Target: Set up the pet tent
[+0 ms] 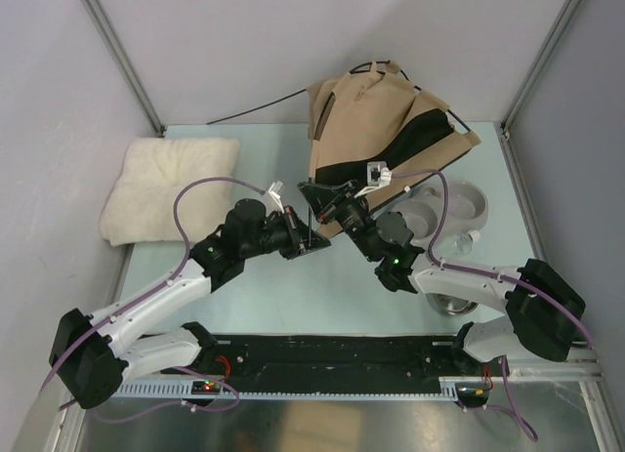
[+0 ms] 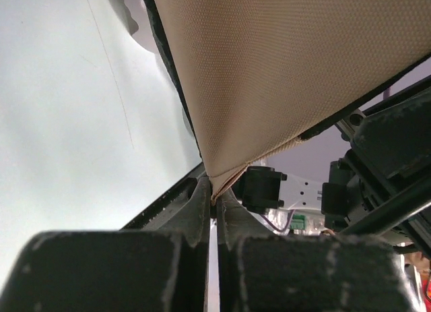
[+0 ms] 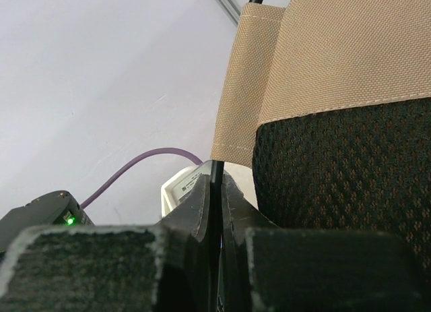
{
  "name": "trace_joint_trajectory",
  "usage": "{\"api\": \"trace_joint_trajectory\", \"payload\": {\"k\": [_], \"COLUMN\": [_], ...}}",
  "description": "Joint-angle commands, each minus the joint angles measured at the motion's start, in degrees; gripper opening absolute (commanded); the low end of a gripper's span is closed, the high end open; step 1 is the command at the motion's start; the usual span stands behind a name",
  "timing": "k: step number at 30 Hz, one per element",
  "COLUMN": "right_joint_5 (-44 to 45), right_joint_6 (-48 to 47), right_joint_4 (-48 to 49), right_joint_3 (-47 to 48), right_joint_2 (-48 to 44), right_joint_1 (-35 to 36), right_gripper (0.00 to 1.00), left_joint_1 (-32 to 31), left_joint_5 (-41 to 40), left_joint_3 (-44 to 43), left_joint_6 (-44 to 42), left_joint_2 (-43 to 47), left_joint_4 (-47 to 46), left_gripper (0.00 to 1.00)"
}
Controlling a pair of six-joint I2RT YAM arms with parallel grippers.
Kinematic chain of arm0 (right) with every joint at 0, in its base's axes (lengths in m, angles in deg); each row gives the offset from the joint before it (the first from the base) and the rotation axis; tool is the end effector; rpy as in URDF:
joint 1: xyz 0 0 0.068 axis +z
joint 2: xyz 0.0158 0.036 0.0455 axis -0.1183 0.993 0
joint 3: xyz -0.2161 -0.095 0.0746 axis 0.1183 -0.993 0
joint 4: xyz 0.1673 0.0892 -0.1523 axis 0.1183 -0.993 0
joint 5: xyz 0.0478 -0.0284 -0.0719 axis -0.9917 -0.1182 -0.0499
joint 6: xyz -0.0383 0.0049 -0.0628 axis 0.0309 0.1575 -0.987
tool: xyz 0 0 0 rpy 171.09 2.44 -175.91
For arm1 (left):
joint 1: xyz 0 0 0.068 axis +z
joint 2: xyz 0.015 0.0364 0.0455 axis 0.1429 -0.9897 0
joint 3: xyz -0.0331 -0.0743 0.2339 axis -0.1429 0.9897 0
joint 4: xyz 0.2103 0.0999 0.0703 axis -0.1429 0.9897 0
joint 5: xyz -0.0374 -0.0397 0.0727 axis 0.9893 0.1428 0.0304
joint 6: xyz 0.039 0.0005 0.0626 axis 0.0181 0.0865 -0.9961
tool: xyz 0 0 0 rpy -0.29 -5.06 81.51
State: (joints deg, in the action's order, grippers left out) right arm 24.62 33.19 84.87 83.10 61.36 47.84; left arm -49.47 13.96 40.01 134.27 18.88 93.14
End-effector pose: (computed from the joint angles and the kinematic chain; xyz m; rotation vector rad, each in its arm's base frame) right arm 0.2008 0.2540 0.3158 0.0413 1.3364 1.1899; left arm 0.1811 -0.1852 0.2554 -0.1428 2.2567 -1.4016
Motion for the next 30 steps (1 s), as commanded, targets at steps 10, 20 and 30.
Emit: {"api": "trace_joint_trajectory", "payload": {"k": [10,20,30], "right_joint_5": [8.0,7.0,6.2], "right_joint_6": [-8.0,-7.4,-7.4], "right_joint_4": [7.5,-6.6,-18.0], "right_joint_3": [-1.3,-5.0,-5.7], "right_joint_2": [0.6,-5.5,-8.2], "right_joint_1": [2.7,4.1,7.1], "right_gripper": [0.0,0.25,0.54], "left_joint_1": [2.3,5.5,5.8], "left_joint_5": [12.9,13.9,13.9], "left_joint_3": [0.2,1.3,2.5], "left_joint_6": [3.1,2.6,0.6], "left_joint_2": [2.6,1.5,-1.9], "left_joint_4": [7.8,6.3,4.8], "left_gripper": [0.0,0.0,0.0]}}
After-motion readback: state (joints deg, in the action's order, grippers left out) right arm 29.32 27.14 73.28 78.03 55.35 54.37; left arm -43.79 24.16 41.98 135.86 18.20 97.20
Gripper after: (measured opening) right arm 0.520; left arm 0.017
